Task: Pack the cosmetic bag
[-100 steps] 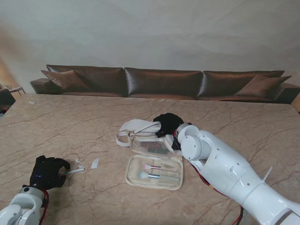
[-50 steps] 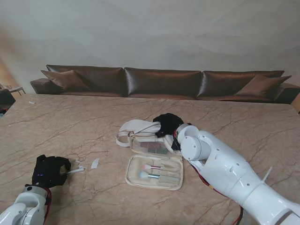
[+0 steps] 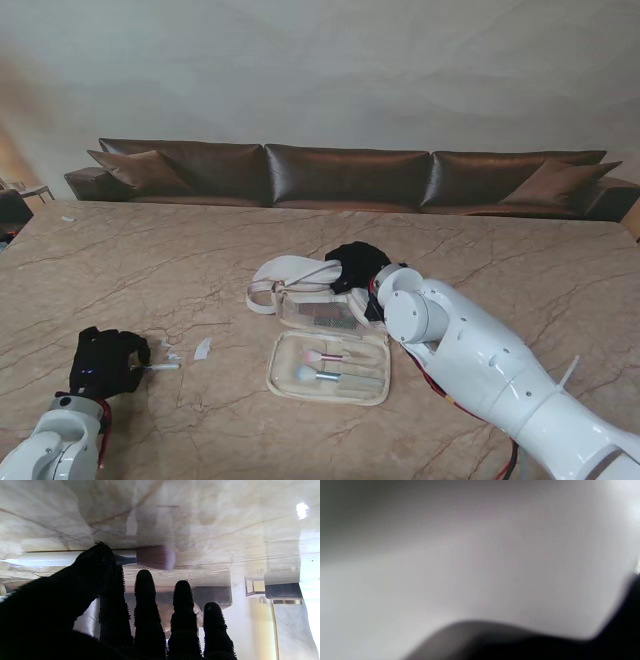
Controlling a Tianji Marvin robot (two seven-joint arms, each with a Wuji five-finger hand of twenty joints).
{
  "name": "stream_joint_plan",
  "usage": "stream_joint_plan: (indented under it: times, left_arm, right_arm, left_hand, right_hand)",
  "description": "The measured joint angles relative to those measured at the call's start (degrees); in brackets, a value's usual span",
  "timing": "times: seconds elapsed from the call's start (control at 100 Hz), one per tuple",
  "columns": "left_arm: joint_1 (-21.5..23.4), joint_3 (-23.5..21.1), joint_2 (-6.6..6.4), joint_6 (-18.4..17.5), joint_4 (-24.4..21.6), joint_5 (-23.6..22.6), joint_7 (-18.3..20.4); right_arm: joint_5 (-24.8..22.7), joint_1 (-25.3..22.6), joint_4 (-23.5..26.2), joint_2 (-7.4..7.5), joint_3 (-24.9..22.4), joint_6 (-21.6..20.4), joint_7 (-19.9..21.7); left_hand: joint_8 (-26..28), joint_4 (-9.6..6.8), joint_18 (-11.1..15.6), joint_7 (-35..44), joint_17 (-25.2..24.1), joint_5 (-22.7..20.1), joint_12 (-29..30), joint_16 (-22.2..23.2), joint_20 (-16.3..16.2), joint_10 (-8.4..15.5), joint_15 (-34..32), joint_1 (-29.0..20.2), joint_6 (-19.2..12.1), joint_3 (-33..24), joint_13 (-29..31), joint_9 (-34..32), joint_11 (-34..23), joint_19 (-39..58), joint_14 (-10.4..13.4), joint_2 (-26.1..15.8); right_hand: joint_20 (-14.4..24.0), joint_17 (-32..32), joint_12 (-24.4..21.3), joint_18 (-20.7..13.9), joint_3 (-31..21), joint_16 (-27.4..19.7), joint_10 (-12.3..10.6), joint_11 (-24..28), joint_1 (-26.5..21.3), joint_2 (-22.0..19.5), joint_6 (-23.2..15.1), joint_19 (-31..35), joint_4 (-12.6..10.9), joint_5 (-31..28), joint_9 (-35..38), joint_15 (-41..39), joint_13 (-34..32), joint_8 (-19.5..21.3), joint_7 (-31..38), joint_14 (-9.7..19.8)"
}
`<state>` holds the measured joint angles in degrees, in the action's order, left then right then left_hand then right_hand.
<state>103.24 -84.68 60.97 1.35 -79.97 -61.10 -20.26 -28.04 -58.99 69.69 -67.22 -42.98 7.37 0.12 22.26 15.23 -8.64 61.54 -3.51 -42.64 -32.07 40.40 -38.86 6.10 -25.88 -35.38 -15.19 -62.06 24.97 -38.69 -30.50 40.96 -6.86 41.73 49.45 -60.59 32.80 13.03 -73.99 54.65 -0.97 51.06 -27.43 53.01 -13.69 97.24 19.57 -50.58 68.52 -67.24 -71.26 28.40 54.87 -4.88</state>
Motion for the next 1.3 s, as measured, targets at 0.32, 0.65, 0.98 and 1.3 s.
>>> stream_joint_plan:
  times: [0.32,0.65,0.98,1.3]
  left_arm:
    - [-0.67,0.9,-0.26,1.26,0.67,-2.12,-1.54]
    - [-1.28,1.24,-0.86,1.45,0.82,-4.56,-0.86]
    - [-1.37,1.44,-1.14,1.14,0.95,-5.28,0.05]
    - [-2.06,1.81,-1.29,0.46,2.0,-4.68,-0.67]
  right_arm:
    - [-0.02,-0.02,0.06,0.0,-0.06,-0.06,0.13]
    - [-0.01,-0.02,0.2,0.02,-0.12,-0.07,0.43]
    - [-0.01,-0.03,0.28,0.02,-0.11,-0.07,0.44]
    - [0.01,-0.24,0.55,0.02,-0.22,-0.03,0.45]
  left_hand:
    - [-4.31,0.63,0.07,-0.22,0.23,-3.07,-9.74,0.73,0.47,1.28,-1.77,0.66,0.07,0.35,3.03,-6.57,-0.1,7.99,0.0,0.78]
    - [-4.09,0.58,0.16,0.38,0.23,-3.19,-9.94,0.77,1.91,1.29,-1.78,2.11,0.0,0.18,3.77,-7.17,0.68,8.7,0.0,0.75]
    - [14.76,1.22,0.53,-2.27,0.23,1.61,-20.72,2.95,2.17,1.11,-2.98,2.85,-0.13,-2.33,5.18,-10.77,4.23,9.59,0.0,-2.46]
    - [21.49,3.15,1.64,-5.27,0.23,2.71,-27.13,5.0,2.69,1.04,-5.02,2.02,1.26,-2.49,5.22,-11.48,5.7,6.9,0.0,-4.24]
  right_hand:
    - [0.0,0.0,0.0,0.0,0.0,0.0,0.0,0.0,0.0,0.0,0.0,0.01,0.0,0.0,0.0,-0.03,0.0,0.0,0.0,0.0]
    - [0.0,0.0,0.06,0.0,0.0,0.0,0.0,0.0,0.0,0.0,0.0,0.04,0.0,0.0,0.0,-0.07,0.0,0.0,0.0,0.0]
    - [0.0,-0.01,0.07,0.0,0.0,0.0,0.0,0.0,0.0,0.0,0.0,0.04,0.0,0.0,0.0,-0.07,0.0,0.0,0.0,0.0]
    - [0.0,-0.05,0.1,0.0,0.0,0.0,0.0,0.0,0.0,0.0,0.0,0.12,0.0,0.0,0.0,-0.16,0.0,0.0,0.0,0.0]
